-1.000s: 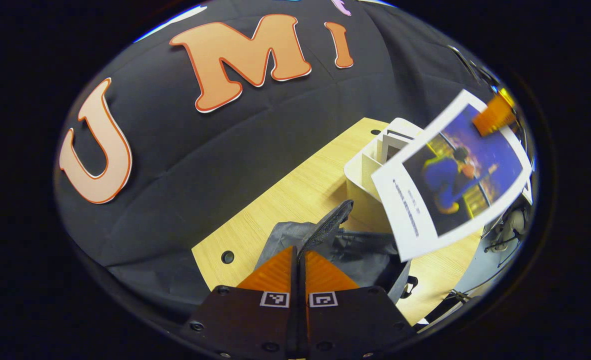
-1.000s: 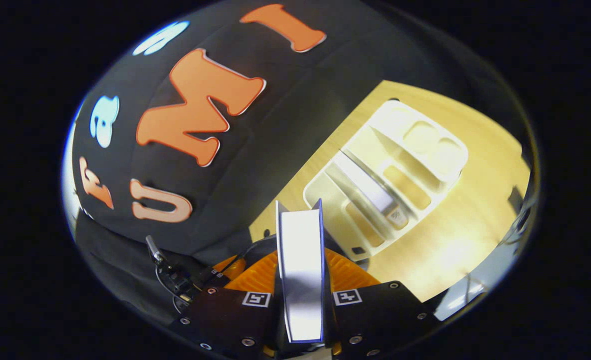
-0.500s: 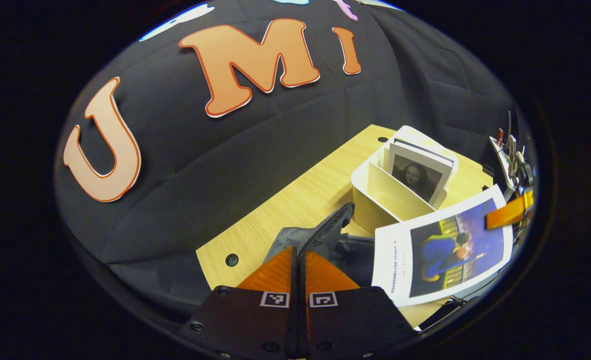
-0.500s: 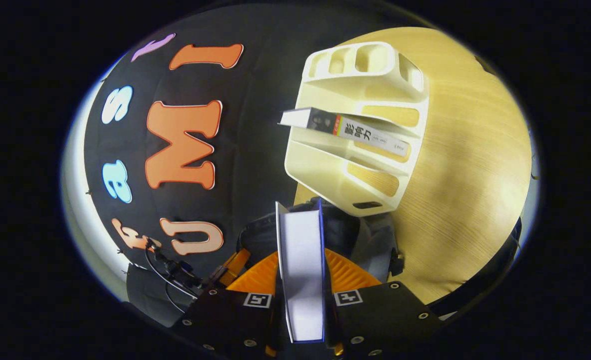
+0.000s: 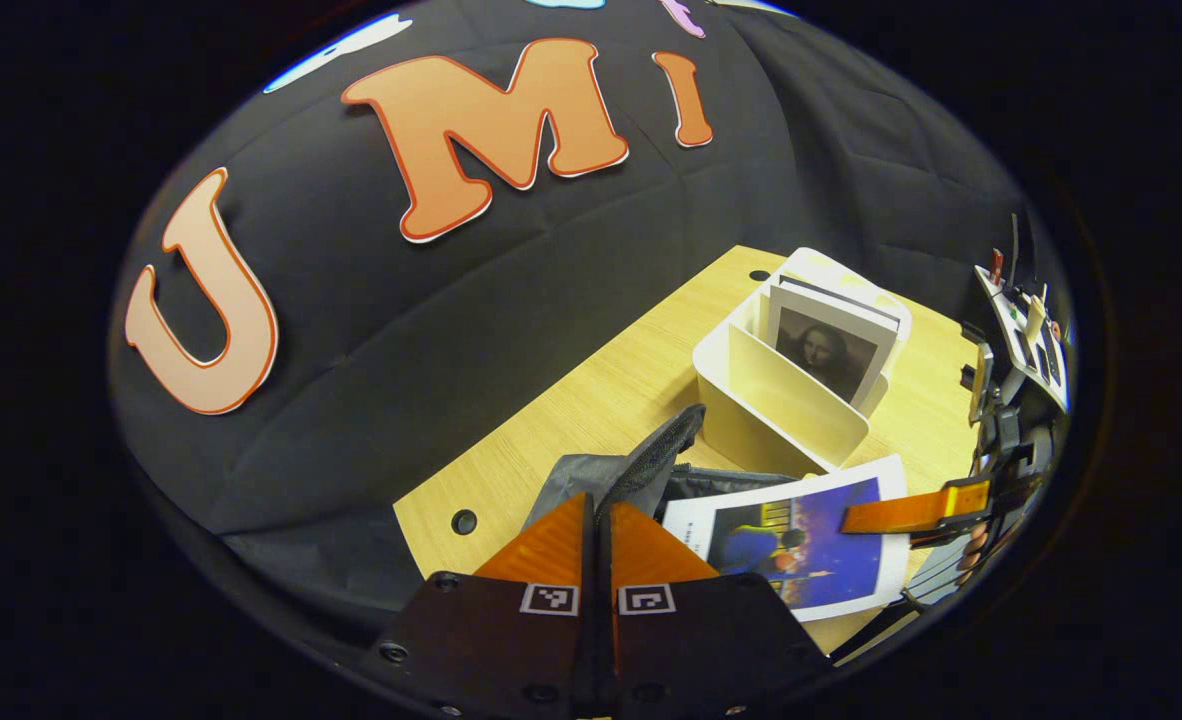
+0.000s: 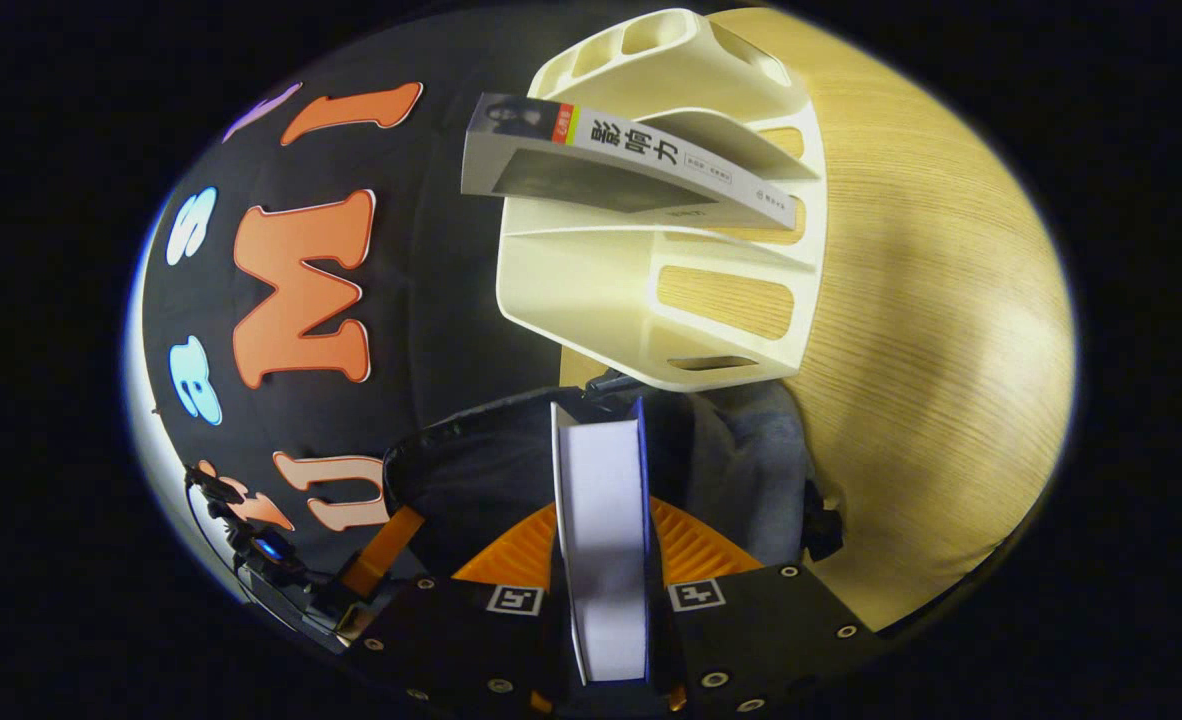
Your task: Open the schoolbag, grab two books from the bookshelf and put them into the schoolbag.
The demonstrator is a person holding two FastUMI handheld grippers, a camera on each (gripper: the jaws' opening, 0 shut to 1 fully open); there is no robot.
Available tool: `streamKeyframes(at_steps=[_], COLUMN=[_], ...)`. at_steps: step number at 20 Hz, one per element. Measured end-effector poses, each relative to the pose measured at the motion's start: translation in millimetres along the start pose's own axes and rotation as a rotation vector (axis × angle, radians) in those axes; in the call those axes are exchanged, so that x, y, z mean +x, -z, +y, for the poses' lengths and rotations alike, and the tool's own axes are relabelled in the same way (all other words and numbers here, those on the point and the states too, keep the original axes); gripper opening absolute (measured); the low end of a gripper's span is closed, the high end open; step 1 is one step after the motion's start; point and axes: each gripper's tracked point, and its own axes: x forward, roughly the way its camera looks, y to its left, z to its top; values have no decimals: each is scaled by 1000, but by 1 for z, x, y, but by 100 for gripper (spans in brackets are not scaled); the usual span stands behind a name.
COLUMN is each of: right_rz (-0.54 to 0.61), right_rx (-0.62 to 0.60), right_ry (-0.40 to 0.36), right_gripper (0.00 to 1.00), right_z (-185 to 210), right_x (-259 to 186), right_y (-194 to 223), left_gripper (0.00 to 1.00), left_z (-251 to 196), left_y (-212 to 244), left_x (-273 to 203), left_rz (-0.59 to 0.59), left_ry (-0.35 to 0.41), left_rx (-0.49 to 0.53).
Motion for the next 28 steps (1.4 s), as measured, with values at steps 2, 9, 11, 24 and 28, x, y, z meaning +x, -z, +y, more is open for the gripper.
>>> streamKeyframes(at_steps=[2, 9, 11, 24, 28], right_rz=[-7, -57, -70, 2, 13], right_rx=[-7, -50, -79, -53, -85], right_ry=[22, 77, 83, 249, 285], right_gripper=[31, 31, 31, 95, 99], right_z=[3, 12, 16, 2, -3], right_x=[18, 80, 94, 109, 90], right_y=[4, 19, 21, 32, 27], left_gripper=[1, 0, 0, 0, 0], left_z=[0, -3, -4, 5, 16], left_y=[-1, -6, -9, 5, 12], left_x=[-2, -3, -1, 16, 16], left_rz=[-5, -16, -20, 18, 24], left_ry=[-4, -6, -11, 46, 34], left_rx=[-2, 50, 71, -8, -26])
